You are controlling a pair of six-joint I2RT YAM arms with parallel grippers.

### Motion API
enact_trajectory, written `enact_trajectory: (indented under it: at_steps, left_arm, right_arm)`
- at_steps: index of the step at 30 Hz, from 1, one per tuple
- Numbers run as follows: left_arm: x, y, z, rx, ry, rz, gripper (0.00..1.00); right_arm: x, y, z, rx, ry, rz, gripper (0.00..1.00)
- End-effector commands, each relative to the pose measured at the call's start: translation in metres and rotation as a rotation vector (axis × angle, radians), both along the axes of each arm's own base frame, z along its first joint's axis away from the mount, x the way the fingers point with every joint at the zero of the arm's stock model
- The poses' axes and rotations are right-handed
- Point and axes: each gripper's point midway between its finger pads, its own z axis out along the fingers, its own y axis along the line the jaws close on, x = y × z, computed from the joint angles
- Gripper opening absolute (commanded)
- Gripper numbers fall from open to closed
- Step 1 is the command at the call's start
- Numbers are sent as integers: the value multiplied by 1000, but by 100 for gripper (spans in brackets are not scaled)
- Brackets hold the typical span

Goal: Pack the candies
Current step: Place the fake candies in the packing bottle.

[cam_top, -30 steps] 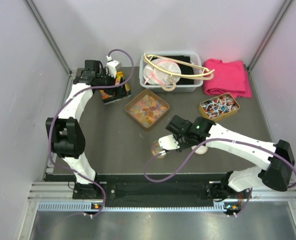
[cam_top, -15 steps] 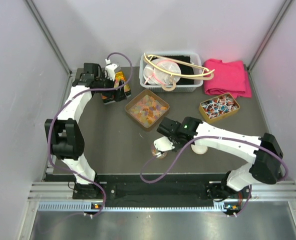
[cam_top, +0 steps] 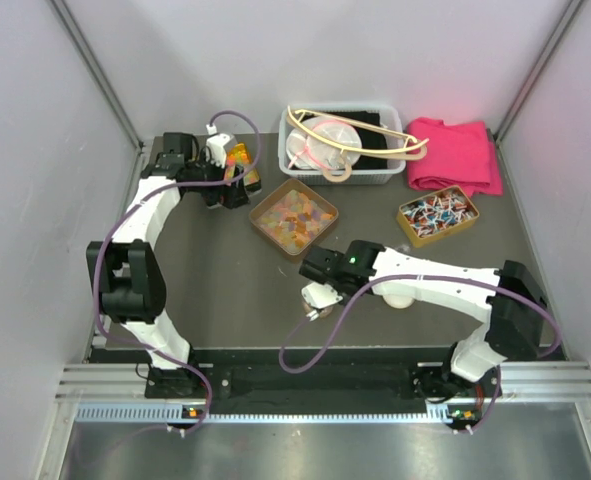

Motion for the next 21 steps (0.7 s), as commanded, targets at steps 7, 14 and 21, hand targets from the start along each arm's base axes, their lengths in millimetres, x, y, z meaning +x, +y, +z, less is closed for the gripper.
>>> enact_trajectory:
  at_steps: [7,14,21]
  left_arm:
    - [-3,3,17,-24,-75,-26,99]
    - [-6,0,12,-36,-65,-35,99]
    - [-8,0,7,-43,-59,-40,99]
  right_arm:
    - [15,19,27,-55,-142,59,0]
    - [22,19,36,-118,-212,84,0]
    - [23,18,43,-159,-254,100,0]
